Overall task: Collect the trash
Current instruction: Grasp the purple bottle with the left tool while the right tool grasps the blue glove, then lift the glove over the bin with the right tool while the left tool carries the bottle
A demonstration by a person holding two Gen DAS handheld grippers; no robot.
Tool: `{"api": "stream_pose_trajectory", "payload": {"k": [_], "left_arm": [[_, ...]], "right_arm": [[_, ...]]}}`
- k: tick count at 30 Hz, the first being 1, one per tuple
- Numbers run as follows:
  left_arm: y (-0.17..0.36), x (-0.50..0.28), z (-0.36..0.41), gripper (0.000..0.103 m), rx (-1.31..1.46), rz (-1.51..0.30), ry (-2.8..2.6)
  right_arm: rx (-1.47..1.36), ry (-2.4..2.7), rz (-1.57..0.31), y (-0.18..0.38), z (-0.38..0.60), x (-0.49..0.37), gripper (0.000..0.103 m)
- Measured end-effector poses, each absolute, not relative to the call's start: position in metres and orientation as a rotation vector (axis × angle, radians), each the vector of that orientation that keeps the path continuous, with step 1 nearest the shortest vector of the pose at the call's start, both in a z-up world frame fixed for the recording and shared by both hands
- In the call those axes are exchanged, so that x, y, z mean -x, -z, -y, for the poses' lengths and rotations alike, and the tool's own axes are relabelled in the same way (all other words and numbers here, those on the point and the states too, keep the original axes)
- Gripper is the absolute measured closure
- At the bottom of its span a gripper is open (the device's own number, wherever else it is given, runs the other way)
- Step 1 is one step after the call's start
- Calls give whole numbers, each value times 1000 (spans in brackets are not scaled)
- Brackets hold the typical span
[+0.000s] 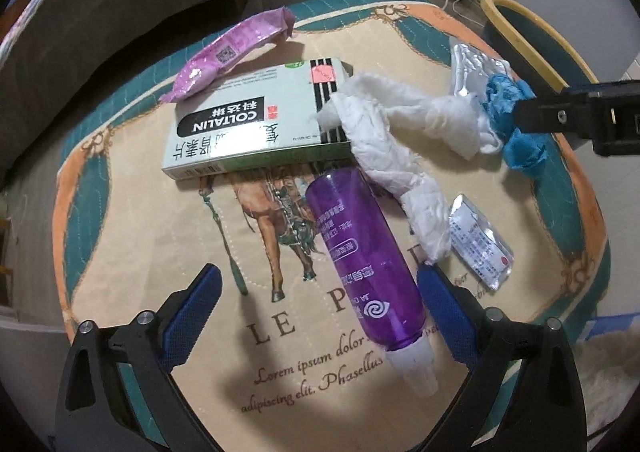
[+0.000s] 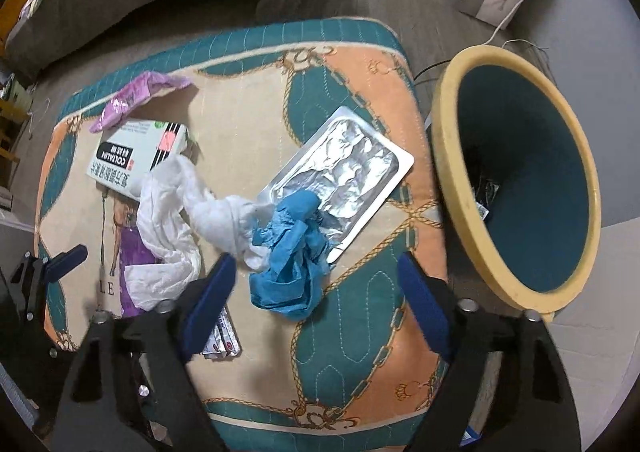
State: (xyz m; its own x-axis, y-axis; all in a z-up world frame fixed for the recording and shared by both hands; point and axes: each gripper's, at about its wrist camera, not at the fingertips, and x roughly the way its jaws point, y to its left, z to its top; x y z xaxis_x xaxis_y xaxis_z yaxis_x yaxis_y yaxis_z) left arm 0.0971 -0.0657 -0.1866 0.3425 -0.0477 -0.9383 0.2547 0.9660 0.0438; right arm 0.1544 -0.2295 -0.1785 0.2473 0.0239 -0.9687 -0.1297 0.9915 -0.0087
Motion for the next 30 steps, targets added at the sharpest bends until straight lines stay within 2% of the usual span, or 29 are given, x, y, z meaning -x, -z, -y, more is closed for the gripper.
{"api": "stream_pose_trajectory", "payload": {"k": [1, 5, 7, 8, 9, 10, 15, 22, 30], "left_arm": [[188, -98, 65, 8, -197, -1207, 193], [191, -103, 58, 11, -168, -1220, 180], [192, -104, 55, 24, -157, -1229, 189], [193, -104, 53, 36, -152, -1238, 197], [194, -106, 52, 41, -148, -1242, 203], [193, -106, 52, 42, -146, -1241, 209], [186, -107, 47, 70, -130, -1216, 220], [160, -101, 42, 70, -134, -1130, 189], [106, -91, 44, 70, -123, -973, 183]], "right_arm": [[91, -111, -1327, 181, 228, -155, 36], [69, -121, -1365, 190, 226, -156, 48], [79, -136, -1374, 193, 222, -158, 61], [93, -144, -1375, 193, 220, -158, 64], [104, -147, -1374, 194, 217, -158, 70], [114, -148, -1372, 194, 216, -158, 74], [112, -156, -1358, 190, 212, -156, 79], [69, -152, -1309, 169, 220, -150, 80], [35, -150, -1194, 126, 231, -138, 80]]}}
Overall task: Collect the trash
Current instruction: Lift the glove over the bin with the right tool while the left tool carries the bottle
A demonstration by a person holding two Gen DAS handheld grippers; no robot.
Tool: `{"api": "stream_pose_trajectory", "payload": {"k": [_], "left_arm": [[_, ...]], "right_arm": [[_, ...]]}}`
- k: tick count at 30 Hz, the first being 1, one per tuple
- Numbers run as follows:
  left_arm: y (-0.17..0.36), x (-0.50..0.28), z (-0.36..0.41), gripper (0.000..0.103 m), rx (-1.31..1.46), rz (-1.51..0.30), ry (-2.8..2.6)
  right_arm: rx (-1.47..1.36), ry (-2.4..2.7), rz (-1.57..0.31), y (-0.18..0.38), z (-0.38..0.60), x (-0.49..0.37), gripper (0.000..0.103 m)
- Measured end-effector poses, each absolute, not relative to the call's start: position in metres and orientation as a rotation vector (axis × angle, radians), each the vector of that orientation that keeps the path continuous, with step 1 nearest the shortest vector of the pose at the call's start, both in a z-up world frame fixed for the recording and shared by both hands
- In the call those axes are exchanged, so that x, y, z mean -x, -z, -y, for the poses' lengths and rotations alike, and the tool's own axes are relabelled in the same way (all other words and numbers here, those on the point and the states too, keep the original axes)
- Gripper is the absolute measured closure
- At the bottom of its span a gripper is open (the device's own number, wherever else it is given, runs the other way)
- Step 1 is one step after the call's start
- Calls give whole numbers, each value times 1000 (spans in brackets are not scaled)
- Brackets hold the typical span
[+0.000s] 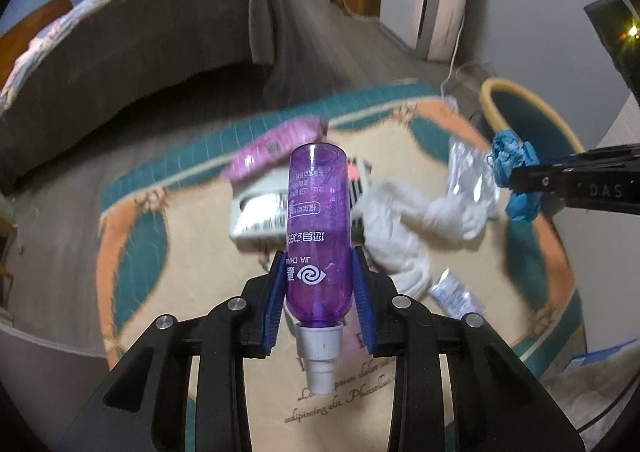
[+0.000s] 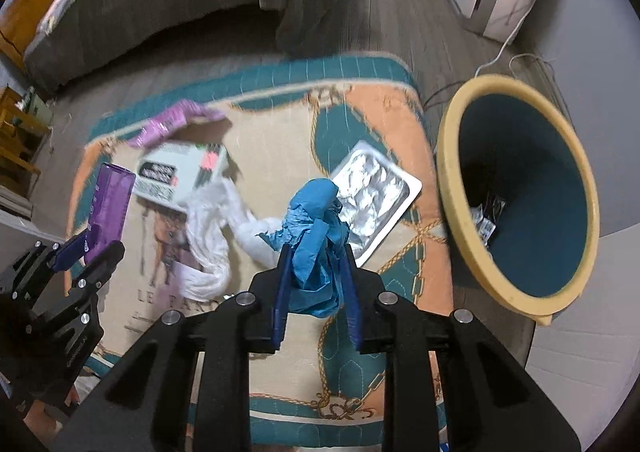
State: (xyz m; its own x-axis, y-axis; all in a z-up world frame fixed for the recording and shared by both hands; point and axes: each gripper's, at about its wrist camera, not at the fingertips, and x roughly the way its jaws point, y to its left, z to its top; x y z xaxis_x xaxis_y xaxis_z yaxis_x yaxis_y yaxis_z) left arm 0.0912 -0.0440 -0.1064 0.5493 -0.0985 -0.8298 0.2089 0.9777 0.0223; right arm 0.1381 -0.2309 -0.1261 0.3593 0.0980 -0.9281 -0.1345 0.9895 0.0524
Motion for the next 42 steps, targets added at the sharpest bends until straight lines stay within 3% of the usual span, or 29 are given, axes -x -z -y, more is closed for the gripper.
{"api": "stream_pose_trajectory", "payload": {"k": [18, 27, 38, 42], "left_arm": [[26, -76, 89, 70, -157, -720, 282], [6, -74, 115, 70, -170, -648, 340], [19, -89, 121, 70, -159, -688, 341], [21, -91, 121, 70, -163, -690, 346]], "right_arm": [[-31, -53, -907, 28, 283, -97, 80], [-34, 24, -856, 21, 315, -100, 80], [-63, 3, -873, 27, 327, -111, 83], [-91, -69, -955, 50, 322, -117, 83]]}}
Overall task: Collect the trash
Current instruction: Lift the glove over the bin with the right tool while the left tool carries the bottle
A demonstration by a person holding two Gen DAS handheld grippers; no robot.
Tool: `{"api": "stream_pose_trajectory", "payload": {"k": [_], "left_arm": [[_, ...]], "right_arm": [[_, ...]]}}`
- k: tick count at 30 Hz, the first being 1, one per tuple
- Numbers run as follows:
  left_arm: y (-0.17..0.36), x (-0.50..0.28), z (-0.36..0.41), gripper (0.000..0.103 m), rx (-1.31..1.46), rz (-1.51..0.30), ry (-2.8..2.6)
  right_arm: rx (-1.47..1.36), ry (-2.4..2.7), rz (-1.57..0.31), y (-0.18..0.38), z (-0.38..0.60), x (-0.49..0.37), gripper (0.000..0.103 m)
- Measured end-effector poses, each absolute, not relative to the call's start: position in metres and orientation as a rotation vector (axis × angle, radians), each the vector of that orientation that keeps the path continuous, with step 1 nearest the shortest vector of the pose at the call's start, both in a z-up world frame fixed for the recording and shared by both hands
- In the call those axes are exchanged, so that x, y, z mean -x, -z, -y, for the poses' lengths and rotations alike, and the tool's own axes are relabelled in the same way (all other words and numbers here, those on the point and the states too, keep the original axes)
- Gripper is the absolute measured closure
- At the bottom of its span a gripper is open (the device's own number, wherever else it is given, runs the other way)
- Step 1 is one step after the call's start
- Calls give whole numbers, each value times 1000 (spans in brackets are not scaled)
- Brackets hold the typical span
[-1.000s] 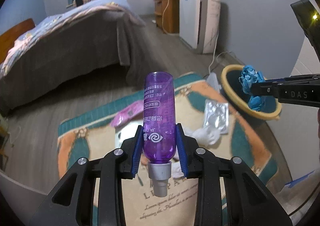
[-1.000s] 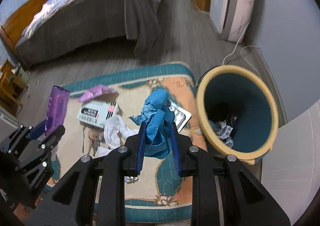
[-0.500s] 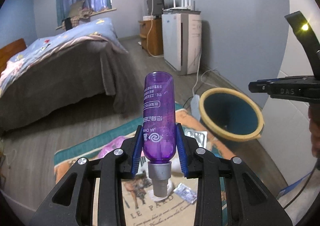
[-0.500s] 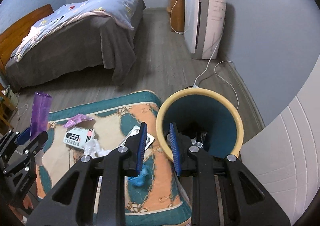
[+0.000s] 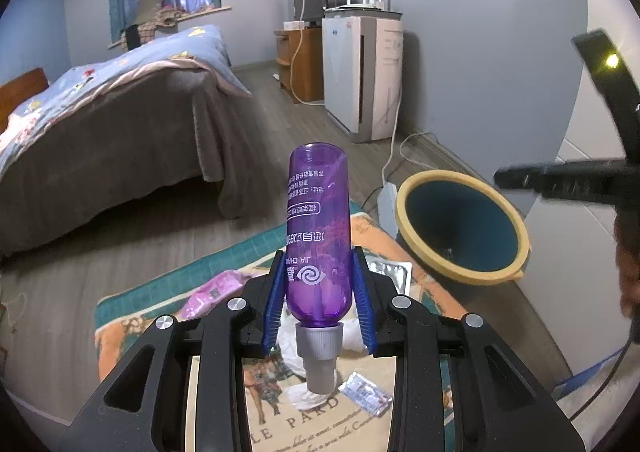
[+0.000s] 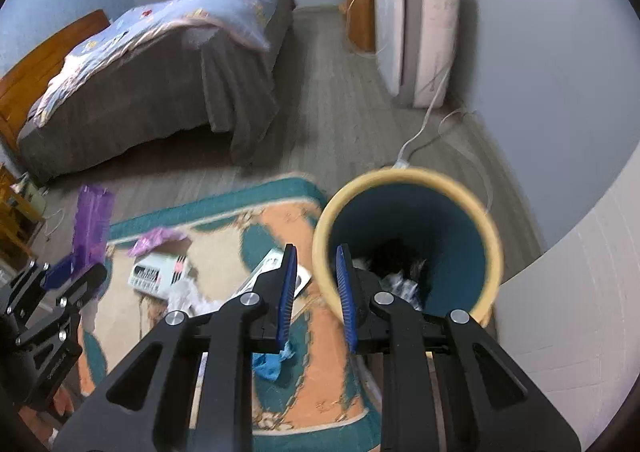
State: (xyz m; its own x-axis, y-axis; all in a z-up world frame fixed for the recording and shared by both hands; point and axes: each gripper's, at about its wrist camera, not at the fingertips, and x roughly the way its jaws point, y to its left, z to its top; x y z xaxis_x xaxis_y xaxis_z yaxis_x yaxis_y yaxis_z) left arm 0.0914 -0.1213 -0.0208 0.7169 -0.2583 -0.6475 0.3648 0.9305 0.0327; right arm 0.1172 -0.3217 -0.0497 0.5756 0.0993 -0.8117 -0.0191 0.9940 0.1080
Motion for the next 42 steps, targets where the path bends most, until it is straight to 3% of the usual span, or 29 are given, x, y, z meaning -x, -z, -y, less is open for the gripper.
{"api": "stream_pose_trajectory", "payload": {"k": [5, 7, 13, 18, 20, 25, 35, 42], "left_arm": [[26, -96, 117, 70, -173, -705, 332], [26, -99, 115, 70, -158, -712, 325], [25, -101, 108, 69, -152, -712, 326], [27, -103, 103, 70, -133, -728, 322], [27, -104, 100, 70, -128, -731, 319], [24, -107, 96, 70, -113, -726, 321], [26, -107, 104, 70, -127, -720, 340], [30, -109, 112, 70, -152, -729, 359]], "right_arm": [[-79, -149, -1188, 115, 290, -126, 79], [-60, -150, -1240, 133, 278, -126, 66], [-1, -153, -1339, 171, 255, -129, 55], [26, -140, -1387, 189, 250, -131, 56], [48, -143, -1394, 192, 246, -131, 70], [13, -163, -1302, 159, 247, -128, 74], [164, -9, -921, 56, 266, -118, 74], [117, 38, -823, 26, 300, -128, 74]]}}
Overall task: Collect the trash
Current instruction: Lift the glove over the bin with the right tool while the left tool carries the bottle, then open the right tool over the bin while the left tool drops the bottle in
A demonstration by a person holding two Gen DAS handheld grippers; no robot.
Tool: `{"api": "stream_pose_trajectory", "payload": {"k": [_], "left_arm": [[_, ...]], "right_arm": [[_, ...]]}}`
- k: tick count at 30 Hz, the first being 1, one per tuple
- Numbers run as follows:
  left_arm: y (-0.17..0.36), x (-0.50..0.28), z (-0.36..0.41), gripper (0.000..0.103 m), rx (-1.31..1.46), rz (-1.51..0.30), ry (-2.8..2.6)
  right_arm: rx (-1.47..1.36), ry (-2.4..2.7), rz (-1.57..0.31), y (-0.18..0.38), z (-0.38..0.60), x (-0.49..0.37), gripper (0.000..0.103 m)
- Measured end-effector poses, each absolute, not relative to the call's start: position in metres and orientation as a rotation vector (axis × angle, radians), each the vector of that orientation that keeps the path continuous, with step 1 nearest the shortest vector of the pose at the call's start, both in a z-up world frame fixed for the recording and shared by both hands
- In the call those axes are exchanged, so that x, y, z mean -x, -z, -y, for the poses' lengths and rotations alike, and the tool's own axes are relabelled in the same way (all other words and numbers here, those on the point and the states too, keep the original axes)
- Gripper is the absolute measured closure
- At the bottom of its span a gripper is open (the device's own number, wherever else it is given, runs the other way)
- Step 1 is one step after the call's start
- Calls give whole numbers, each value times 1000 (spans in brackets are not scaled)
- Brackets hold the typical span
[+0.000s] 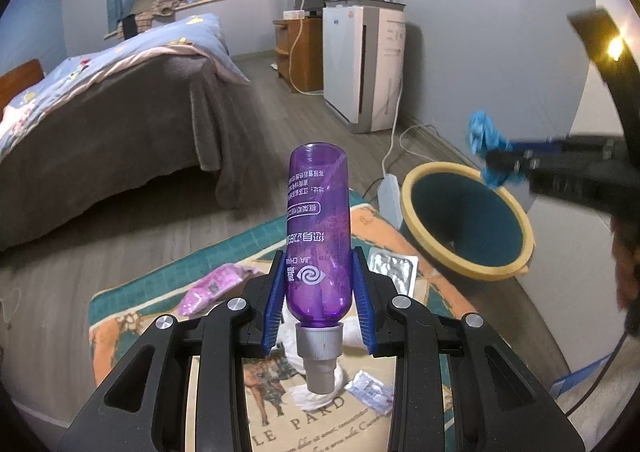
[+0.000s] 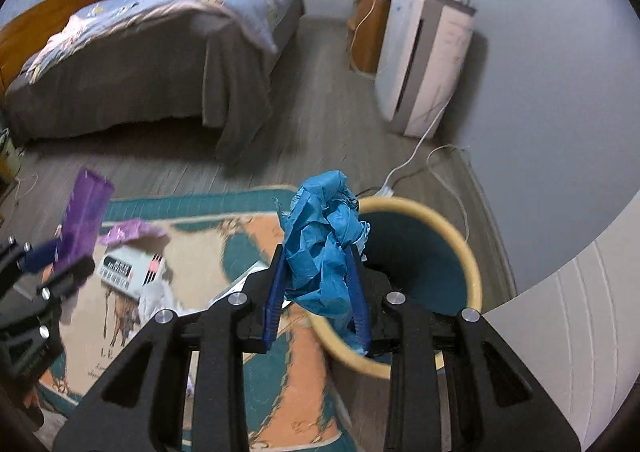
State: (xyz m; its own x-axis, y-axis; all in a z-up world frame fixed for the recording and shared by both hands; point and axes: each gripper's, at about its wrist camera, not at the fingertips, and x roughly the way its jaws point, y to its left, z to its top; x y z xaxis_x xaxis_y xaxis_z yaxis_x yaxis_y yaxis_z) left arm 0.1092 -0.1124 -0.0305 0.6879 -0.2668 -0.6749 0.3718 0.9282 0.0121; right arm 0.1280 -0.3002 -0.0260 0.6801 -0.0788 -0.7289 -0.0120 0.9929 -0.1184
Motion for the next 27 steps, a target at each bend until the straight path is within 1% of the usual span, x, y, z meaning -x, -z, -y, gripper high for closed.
{"api": "stream_pose_trajectory", "payload": {"k": [6, 11, 21, 27], "left_arm": [[34, -109, 127, 70, -163, -740, 388], [38, -106, 143, 70, -170, -751, 432], [50, -120, 192, 70, -218, -774, 489], [63, -134, 228, 70, -261, -795, 523]], "right_arm": [[49, 31, -788, 15, 322, -132, 74], [-15, 3, -824, 16, 351, -143, 74], [-202, 126, -950, 58, 449, -170, 74], [-286, 161, -1011, 84, 473, -172, 74]]}}
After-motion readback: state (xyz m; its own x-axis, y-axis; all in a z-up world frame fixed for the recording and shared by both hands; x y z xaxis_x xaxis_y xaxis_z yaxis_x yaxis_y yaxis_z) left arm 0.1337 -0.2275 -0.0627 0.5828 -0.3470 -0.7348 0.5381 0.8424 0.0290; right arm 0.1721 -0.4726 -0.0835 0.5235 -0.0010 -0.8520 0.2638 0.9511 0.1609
